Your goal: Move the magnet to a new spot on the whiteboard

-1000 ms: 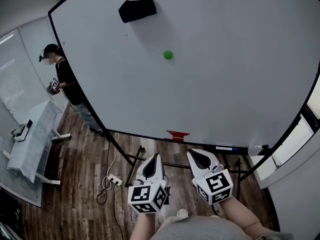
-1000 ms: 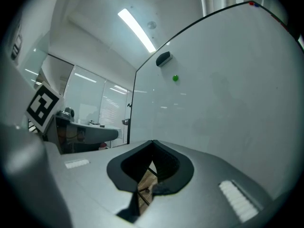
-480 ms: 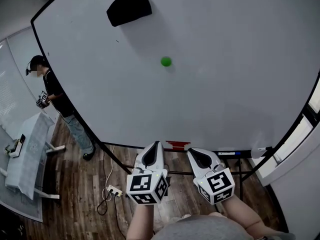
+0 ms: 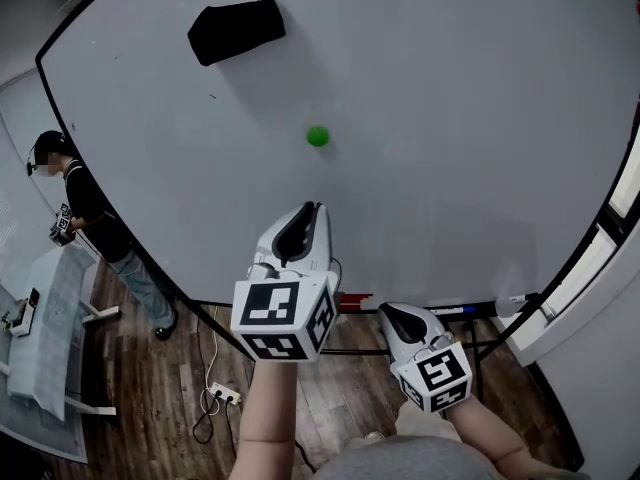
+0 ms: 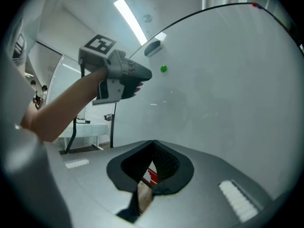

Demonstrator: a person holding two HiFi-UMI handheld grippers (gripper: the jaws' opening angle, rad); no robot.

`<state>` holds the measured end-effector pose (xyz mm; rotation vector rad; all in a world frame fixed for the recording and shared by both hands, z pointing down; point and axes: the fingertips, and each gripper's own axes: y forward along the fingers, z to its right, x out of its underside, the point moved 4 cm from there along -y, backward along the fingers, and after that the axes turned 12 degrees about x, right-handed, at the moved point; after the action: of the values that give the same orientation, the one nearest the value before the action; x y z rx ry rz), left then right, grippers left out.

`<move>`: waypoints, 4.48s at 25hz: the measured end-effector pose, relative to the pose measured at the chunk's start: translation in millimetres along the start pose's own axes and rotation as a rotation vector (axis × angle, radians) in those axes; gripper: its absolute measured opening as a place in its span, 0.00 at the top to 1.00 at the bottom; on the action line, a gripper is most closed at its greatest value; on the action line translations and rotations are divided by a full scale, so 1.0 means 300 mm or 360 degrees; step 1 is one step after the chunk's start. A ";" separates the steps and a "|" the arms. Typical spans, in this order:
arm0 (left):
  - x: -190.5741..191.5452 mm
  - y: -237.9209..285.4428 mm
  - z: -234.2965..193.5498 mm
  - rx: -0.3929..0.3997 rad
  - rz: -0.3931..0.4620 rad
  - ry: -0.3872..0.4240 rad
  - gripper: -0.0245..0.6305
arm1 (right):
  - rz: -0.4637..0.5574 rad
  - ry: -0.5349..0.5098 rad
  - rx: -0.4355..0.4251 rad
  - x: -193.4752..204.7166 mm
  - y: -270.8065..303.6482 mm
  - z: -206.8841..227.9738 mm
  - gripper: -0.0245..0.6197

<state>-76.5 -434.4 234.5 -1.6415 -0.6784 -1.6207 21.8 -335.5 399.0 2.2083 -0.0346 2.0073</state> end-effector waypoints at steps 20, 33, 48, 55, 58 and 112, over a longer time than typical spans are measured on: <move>-0.207 0.223 -0.075 -0.0193 0.0059 0.0313 0.73 | -0.0001 -0.0002 -0.0133 0.018 0.098 0.041 0.96; -0.188 0.221 -0.085 -0.0310 0.0044 0.0324 0.76 | -0.0033 0.0049 -0.0067 0.059 0.089 0.075 0.96; -0.137 0.070 -0.053 -0.0291 0.0037 0.0246 0.76 | 0.0006 0.0057 0.0023 0.029 0.003 0.069 0.96; -0.019 -0.038 0.006 -0.0285 0.0001 0.0139 0.76 | 0.0038 0.0050 0.0004 0.006 -0.047 0.046 0.96; 0.029 -0.082 0.034 -0.0292 -0.0006 0.0090 0.76 | 0.0048 0.0055 -0.0024 0.003 -0.070 0.038 0.96; 0.124 0.361 0.537 0.0020 -0.0033 -0.0021 0.76 | 0.0005 0.0125 0.0339 0.038 -0.395 0.479 0.96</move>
<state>110.1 -376.6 265.6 -1.6426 -0.7132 -1.6181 179.4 -236.4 385.7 2.2478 0.1943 2.1889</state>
